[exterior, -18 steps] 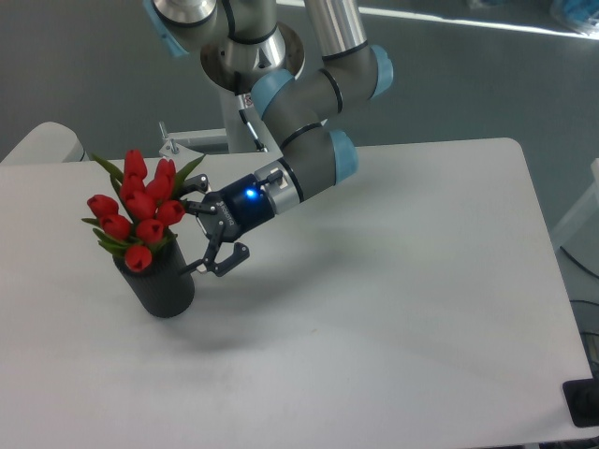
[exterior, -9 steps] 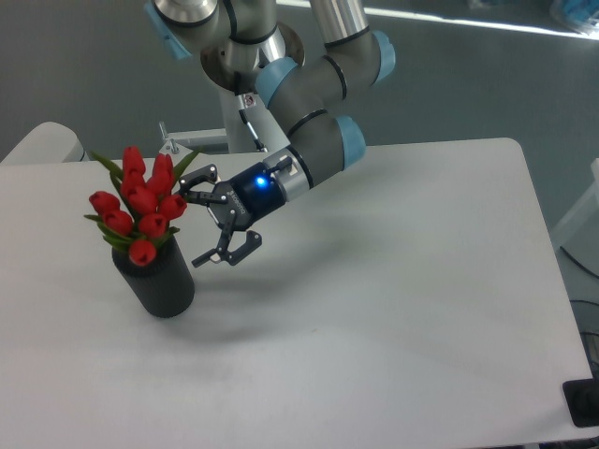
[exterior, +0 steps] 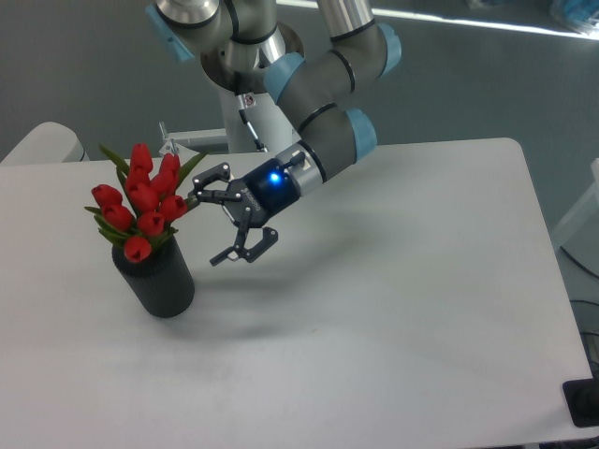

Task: Insert the flowers into the vase

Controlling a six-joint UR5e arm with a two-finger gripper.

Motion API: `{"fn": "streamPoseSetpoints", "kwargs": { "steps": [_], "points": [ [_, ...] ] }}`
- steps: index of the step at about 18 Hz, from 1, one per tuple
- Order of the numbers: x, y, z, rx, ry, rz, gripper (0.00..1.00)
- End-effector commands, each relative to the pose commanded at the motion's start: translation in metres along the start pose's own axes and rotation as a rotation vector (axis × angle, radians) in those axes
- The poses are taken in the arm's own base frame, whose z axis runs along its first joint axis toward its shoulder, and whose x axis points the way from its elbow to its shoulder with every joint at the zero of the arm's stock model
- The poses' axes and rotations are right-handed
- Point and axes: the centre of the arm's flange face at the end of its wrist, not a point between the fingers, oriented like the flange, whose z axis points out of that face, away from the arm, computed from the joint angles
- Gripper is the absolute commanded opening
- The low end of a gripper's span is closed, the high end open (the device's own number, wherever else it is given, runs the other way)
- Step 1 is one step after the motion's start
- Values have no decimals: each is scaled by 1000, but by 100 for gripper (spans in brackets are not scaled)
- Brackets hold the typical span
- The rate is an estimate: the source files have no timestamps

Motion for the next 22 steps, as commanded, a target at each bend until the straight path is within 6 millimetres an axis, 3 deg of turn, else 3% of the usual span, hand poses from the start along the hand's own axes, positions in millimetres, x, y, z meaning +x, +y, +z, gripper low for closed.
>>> {"fn": "streamPoseSetpoints", "kwargs": {
  "steps": [8, 13, 16, 22],
  "points": [
    [-59, -22, -56, -160, -105, 6, 100],
    [-89, -42, -64, -276, -132, -5, 100],
    [-113, -50, -70, -411, -155, 20, 100],
    [-143, -58, -68, -719, -182, 87, 100]
  ]
}}
